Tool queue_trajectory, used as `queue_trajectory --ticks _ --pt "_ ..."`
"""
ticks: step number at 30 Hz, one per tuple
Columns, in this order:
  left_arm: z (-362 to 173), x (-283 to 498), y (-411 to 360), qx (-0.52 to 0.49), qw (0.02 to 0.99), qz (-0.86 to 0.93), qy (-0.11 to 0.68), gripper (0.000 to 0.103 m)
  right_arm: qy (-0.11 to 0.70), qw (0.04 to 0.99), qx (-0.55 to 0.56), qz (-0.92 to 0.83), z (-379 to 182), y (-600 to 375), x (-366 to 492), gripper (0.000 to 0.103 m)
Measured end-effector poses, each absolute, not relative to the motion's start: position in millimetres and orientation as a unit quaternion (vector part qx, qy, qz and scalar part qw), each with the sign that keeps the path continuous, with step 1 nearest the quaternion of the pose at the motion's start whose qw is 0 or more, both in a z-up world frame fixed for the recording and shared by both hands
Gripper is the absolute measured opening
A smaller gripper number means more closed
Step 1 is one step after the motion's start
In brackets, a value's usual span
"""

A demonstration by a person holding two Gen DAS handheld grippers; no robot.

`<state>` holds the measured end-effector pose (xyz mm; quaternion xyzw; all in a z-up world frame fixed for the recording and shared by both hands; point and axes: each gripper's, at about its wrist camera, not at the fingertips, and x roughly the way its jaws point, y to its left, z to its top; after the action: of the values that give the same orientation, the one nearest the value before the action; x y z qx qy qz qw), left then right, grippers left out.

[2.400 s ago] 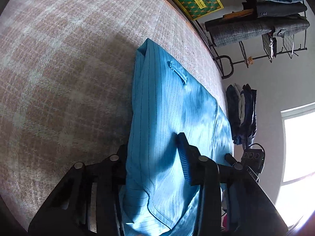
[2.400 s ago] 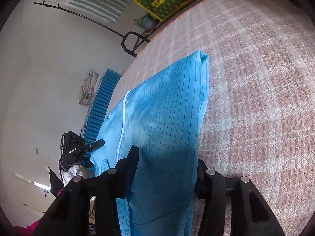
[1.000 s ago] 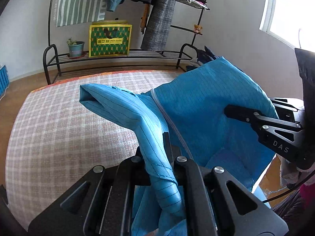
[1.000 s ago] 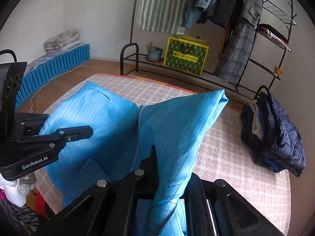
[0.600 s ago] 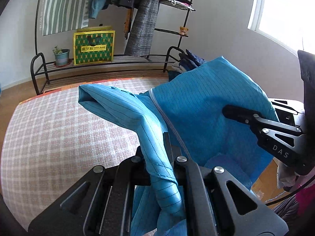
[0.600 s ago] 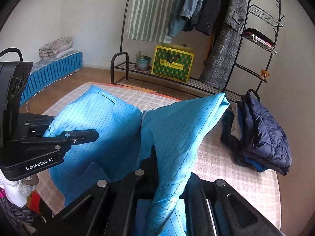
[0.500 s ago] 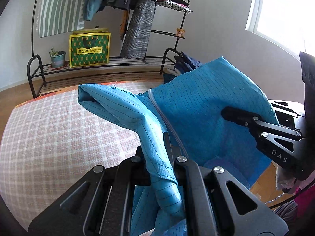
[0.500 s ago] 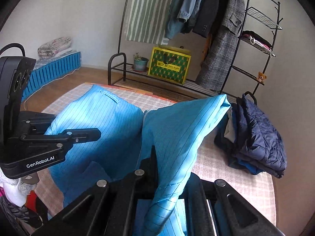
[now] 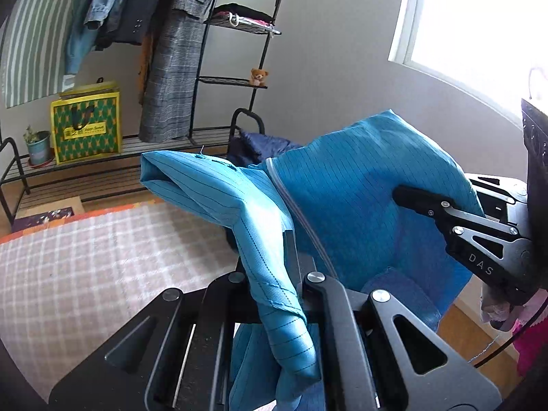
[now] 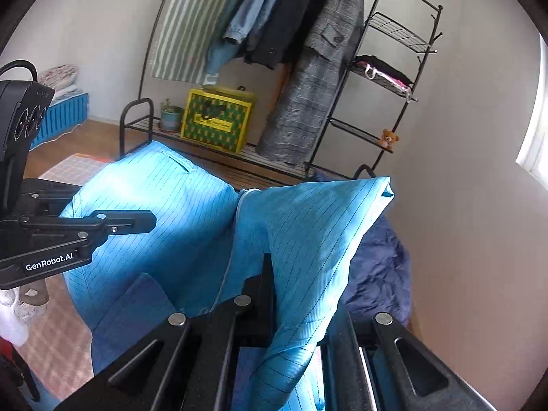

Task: Fold large clothes
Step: 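Carry the folded coat with both grippers toward the dark clothes stack, then lower the coat onto the dark clothes stack and open both grippers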

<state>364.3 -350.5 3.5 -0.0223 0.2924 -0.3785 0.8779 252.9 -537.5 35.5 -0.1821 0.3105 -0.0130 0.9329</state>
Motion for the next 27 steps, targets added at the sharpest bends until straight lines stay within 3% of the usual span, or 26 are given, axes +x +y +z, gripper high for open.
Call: queue_trajectory --ticks 7,12,24,26,27 --pt "42.5 431.5 -462.0 -0.013 0.884 -0.396 0.247 0.003 0.285 0.932 -0.207 -0.091 71.3 -620.4 325.0 0.003" --pt "42.4 489.4 -527.5 -0.017 0.891 -0.382 0.246 0.003 0.273 0.925 -0.221 -0.144 78.4 -676.1 387.2 0.003" --pt "-25.3 554.7 -573.5 0.026 0.905 -0.326 0.271 0.005 0.317 0.914 -0.180 -0.181 3.2 -760.6 491.1 0.004" --pt "-38.2 564.9 -574.8 0.049 0.908 -0.302 0.286 0.012 0.352 0.897 -0.177 -0.200 -16.6 -778.0 507.8 0.013" --pt "-43.0 569.8 -571.9 0.049 0.910 -0.292 0.292 0.017 0.372 0.883 -0.181 -0.221 -26.7 -788.0 515.1 0.031"
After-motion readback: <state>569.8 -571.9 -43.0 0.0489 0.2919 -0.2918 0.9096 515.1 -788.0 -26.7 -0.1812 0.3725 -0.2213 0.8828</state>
